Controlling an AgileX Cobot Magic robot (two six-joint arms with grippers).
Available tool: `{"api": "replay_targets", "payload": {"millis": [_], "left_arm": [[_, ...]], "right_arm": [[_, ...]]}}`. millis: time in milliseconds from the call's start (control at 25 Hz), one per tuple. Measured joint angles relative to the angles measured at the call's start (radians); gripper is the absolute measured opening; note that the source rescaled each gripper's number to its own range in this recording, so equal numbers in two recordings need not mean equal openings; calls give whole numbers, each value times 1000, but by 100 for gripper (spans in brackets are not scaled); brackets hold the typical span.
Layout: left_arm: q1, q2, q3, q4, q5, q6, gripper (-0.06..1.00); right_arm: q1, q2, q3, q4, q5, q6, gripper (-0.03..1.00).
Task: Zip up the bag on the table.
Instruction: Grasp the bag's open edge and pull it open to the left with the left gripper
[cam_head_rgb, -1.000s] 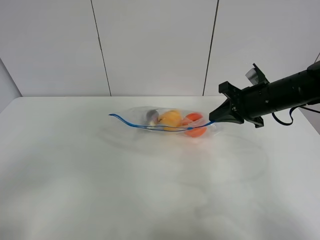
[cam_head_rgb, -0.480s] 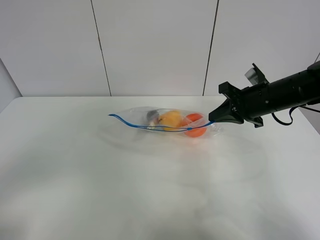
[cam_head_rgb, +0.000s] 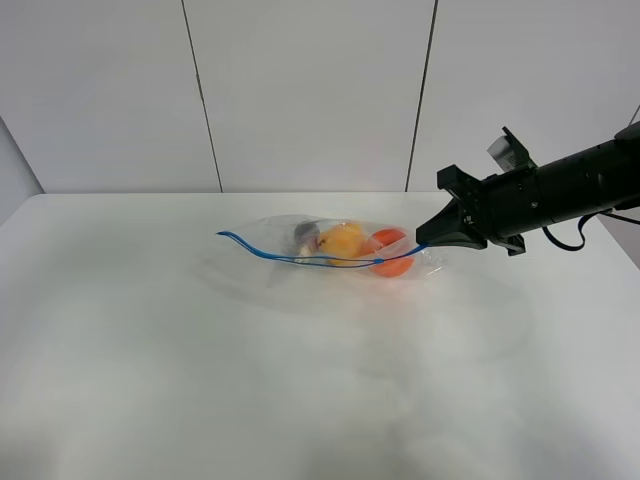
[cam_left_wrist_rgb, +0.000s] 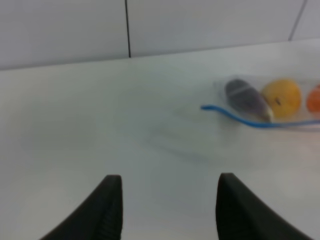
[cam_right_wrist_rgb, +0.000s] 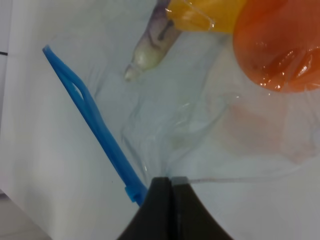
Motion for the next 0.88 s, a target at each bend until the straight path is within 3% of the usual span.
{"api": "replay_targets", "payload": {"millis": [160,240,480,880], "left_arm": [[0,253,-66,0,-149,59,100],[0,346,-98,0,-171,88,100],[0,565,-161,-1,-189,115,100],[0,641,-161,-5,-213,124,100]], "right_arm": [[0,0,0,0,0,-4,0],[0,0,0,0,-1,-11,0],[0,0,0,0,-1,-20,0],[0,0,0,0,-1,-27,0]]}}
